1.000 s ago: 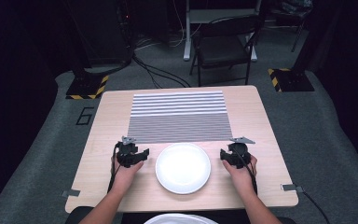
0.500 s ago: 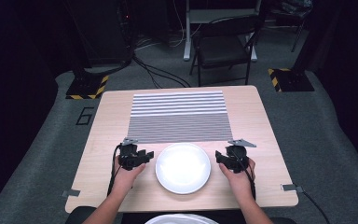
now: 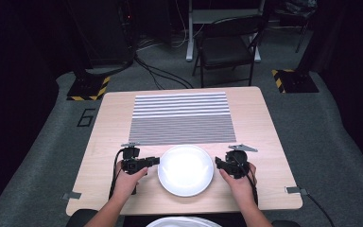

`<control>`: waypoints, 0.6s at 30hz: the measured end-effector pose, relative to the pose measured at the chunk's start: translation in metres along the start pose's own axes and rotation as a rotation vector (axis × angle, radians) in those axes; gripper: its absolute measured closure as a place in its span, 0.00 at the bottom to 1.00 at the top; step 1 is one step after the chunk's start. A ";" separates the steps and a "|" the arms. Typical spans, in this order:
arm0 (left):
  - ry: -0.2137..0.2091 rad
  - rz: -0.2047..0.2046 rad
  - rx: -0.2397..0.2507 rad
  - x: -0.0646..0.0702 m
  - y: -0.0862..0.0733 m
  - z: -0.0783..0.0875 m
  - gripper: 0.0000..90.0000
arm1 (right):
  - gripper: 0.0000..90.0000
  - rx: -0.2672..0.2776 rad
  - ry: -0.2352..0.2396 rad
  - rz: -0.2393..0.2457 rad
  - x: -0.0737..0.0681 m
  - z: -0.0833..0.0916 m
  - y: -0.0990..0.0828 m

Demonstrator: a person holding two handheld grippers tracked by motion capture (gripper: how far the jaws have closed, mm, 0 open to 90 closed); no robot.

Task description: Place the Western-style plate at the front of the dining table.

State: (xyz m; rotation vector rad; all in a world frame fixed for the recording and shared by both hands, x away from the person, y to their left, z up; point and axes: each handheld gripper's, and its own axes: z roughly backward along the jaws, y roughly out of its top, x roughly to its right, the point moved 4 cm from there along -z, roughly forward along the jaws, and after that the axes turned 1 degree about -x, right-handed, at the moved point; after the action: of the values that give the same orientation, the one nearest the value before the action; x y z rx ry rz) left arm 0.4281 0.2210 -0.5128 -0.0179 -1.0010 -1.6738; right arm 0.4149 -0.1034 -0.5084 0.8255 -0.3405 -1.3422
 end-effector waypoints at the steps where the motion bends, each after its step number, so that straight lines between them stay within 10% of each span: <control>1: -0.005 0.000 -0.010 0.001 -0.001 -0.001 0.74 | 0.59 -0.003 0.012 -0.017 0.001 0.000 0.000; 18: -0.021 -0.011 -0.057 0.009 -0.008 -0.008 0.77 | 0.59 -0.045 0.053 -0.048 -0.002 -0.005 -0.006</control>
State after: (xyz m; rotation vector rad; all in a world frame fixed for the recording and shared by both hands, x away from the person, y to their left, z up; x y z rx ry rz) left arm 0.4224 0.2092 -0.5179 -0.0683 -0.9704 -1.7147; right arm 0.4128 -0.0996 -0.5155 0.8344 -0.2499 -1.3650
